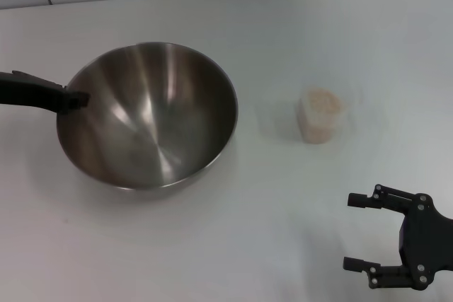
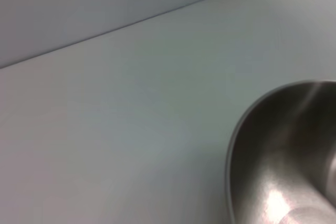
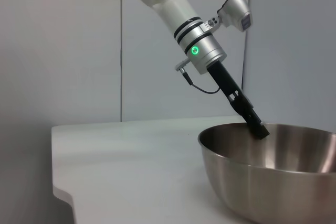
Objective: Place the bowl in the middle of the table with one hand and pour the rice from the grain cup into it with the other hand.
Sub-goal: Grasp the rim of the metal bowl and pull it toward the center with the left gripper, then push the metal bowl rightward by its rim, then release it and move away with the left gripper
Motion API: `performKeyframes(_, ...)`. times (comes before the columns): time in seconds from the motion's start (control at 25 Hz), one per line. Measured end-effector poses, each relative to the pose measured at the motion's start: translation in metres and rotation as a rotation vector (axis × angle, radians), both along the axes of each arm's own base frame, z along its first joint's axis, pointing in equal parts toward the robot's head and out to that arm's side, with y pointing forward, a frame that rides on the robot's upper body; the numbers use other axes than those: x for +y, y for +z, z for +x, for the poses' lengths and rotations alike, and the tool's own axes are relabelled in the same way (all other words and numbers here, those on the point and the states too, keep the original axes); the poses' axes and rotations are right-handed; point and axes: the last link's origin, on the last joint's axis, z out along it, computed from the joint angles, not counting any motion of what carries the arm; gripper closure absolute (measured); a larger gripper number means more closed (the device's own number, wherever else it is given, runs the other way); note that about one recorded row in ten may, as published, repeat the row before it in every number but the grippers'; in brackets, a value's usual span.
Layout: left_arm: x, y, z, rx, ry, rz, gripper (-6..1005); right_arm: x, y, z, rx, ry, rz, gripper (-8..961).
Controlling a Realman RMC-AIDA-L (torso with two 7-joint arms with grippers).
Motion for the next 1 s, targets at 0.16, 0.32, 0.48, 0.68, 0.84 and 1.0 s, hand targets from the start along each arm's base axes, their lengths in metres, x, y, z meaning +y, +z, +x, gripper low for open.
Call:
performKeyframes(0.16,0.001,0.003,0.001,-0.018,-0.001,-0.012,852,0.000,0.000,0.000,0.000,0.000,0.000,148)
performKeyframes(0.32,0.002,0.001,0.003,-0.023,-0.002,-0.028,935,0.000,0.000,0.000,0.000,0.000,0.000,150)
performKeyframes(0.48,0.004,0.000,0.007,-0.038,-0.004,-0.033,941,0.000,0.000,0.000,0.000,0.000,-0.001,151)
performKeyframes(0.68,0.011,0.003,0.018,-0.140,-0.028,-0.080,949,0.000,0.000,0.000,-0.002,0.001,-0.004,153)
performKeyframes(0.84,0.021,0.002,0.027,-0.181,-0.048,-0.103,955,0.000,0.000,0.000,-0.002,0.001,-0.004,154)
performKeyframes(1.0,0.036,-0.010,0.042,-0.182,-0.083,-0.098,958,0.000,-0.001,0.000,-0.002,0.003,-0.006,156)
